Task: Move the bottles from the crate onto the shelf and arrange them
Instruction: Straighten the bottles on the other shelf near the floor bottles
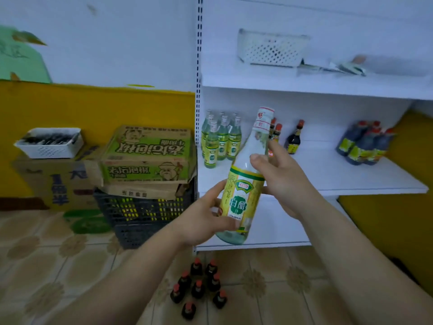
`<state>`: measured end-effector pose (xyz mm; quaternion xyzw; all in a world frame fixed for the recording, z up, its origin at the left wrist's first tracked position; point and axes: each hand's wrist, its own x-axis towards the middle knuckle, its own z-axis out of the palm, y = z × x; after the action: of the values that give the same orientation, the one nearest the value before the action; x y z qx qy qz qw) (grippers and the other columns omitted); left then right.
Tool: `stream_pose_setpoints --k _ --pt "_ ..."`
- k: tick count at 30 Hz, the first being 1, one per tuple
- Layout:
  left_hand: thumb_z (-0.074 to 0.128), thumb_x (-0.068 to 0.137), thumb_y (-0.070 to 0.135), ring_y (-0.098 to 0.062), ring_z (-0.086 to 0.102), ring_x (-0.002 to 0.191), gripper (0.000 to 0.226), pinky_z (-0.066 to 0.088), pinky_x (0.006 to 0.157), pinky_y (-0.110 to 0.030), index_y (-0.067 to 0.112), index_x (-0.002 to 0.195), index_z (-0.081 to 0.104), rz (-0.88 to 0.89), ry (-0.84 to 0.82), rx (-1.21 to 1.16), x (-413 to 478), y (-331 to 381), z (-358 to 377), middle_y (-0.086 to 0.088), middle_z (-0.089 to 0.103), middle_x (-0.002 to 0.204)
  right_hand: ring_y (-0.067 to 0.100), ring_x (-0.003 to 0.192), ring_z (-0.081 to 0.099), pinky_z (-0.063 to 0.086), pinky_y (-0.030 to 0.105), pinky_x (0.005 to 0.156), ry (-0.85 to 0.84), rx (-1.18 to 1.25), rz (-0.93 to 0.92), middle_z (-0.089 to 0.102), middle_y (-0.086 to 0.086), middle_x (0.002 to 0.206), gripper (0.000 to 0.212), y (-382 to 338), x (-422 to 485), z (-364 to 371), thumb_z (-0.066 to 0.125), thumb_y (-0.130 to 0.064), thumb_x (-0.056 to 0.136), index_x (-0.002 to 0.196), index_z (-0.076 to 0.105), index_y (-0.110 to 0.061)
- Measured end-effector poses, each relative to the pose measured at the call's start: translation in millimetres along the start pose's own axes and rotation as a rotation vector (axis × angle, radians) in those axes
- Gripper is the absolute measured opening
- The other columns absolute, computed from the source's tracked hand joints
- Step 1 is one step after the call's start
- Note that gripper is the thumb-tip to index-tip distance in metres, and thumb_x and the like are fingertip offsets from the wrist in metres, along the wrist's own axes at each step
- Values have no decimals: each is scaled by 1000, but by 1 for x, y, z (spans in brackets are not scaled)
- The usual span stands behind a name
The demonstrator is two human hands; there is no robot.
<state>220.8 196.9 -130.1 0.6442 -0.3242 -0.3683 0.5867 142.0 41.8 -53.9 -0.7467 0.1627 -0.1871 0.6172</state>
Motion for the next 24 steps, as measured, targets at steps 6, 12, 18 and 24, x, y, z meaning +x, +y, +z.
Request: stream_pose_setpoints --k 6,12,18,24 --pt "80 63 17 -32 62 107 81 47 98 -50 58 121 41 14 19 11 51 7 52 -18 58 121 12 90 69 58 41 78 -24 -129 33 70 -9 103 28 8 19 -70 55 -28 94 119 49 -39" --pt "71 79 -2 -20 66 98 85 54 89 -35 45 134 28 4 88 88 88 -5 35 -9 55 118 15 95 66 58 47 79 -68 -262 24 65 -10 109 40 19 67 -69 61 -43 87 122 44 -35" --pt "71 78 -1 1 63 90 89 52 71 -14 44 135 20 -35 103 155 153 -34 -18 3 57 119 14 105 58 53 46 89 -31 -376 15 59 -11 115 43 44 139 -42 63 -41 86 123 45 -30" --pt "72 78 -1 -2 58 98 89 52 82 -27 34 142 20 -70 181 107 228 -61 -53 7 53 118 14 108 57 45 29 87 -23 -347 -4 59 -8 117 47 76 217 -28 66 -30 87 128 45 -24"
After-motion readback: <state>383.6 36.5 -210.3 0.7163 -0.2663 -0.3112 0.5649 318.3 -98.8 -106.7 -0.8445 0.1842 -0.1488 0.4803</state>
